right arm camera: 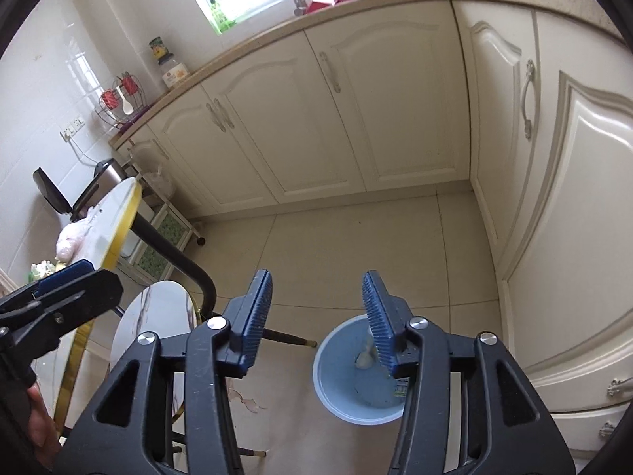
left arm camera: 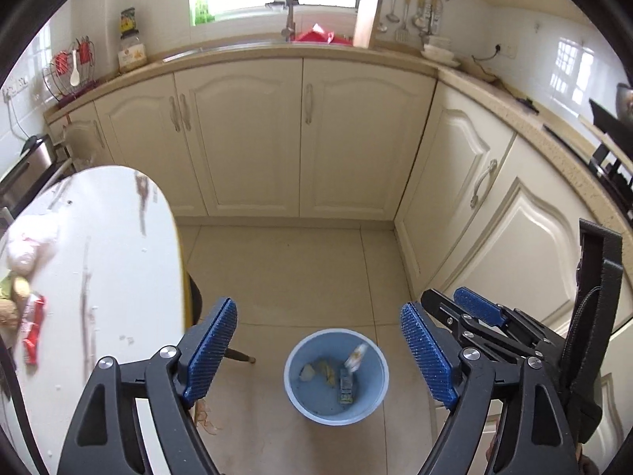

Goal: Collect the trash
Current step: 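Carry the snack bag and wrapper to the blue bin and release both, then move both tools back over the table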

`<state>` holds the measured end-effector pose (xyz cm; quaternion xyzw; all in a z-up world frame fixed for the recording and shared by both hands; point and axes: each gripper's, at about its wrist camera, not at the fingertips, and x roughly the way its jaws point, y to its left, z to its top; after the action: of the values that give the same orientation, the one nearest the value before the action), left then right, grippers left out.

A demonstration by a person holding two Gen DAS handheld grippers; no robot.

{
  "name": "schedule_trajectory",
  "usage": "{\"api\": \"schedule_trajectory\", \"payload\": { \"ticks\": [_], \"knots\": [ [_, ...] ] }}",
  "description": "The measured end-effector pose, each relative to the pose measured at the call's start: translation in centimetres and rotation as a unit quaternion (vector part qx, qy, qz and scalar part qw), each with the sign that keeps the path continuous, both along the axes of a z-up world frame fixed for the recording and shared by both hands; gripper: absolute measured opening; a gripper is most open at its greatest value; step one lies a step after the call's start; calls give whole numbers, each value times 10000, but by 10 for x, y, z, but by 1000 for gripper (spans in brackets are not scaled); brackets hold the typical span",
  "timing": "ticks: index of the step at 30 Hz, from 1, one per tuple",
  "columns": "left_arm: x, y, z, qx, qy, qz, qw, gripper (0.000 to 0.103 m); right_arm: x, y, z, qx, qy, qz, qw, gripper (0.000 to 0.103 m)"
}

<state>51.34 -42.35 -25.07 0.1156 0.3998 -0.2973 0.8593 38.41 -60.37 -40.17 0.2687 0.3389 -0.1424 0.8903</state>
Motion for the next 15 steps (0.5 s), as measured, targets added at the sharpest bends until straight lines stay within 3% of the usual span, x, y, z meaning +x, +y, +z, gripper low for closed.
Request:
{"api": "schedule_trajectory", "payload": {
  "ticks": [7, 15],
  "knots": [
    [-63, 70, 40, -314, -409, 111, 9986, 92, -25, 35, 57, -288, -454, 85, 9985, 60],
    [-148, 175, 84, -704, -1039, 556, 9905, 102, -51, 113, 131, -835, -996, 583, 9898, 76]
  ]
}}
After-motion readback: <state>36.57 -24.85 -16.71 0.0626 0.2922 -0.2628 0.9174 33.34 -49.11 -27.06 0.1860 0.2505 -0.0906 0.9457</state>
